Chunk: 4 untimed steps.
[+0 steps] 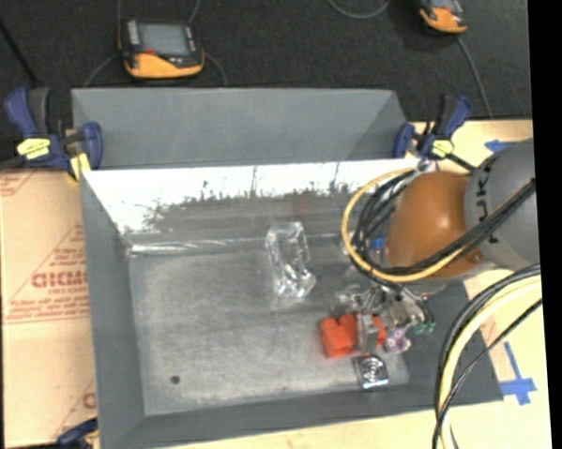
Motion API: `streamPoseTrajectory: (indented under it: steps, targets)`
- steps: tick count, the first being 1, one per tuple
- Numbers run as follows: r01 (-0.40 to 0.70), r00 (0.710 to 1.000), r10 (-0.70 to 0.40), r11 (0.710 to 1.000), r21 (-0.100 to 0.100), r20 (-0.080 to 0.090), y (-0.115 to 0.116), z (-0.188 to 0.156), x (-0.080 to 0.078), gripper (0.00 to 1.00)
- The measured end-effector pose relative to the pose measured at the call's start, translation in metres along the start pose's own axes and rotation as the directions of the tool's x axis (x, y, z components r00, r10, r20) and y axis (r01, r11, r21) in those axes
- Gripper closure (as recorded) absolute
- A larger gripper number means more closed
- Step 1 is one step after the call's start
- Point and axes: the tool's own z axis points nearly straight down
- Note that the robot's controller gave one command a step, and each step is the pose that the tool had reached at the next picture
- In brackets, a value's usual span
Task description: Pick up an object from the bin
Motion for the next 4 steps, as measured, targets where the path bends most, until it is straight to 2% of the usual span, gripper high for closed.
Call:
streamPoseTrajectory:
  steps: [1, 2, 3, 4]
  targets:
    - [0.055, 0.998, -0.055, 0.998, 0.003, 0.002, -0.005, -0.109, 0.003, 1.0]
    - [0.073, 0.997, -0.073, 0.997, 0.003, 0.006, 0.005, -0.275, -0.036, 1.0]
    - [0.089, 0.996, -0.089, 0.996, -0.002, -0.005, 0.002, -0.271, -0.011, 1.0]
    - [0.089, 0.996, -0.089, 0.996, -0.002, -0.003, 0.002, -0.271, -0.012, 0.0]
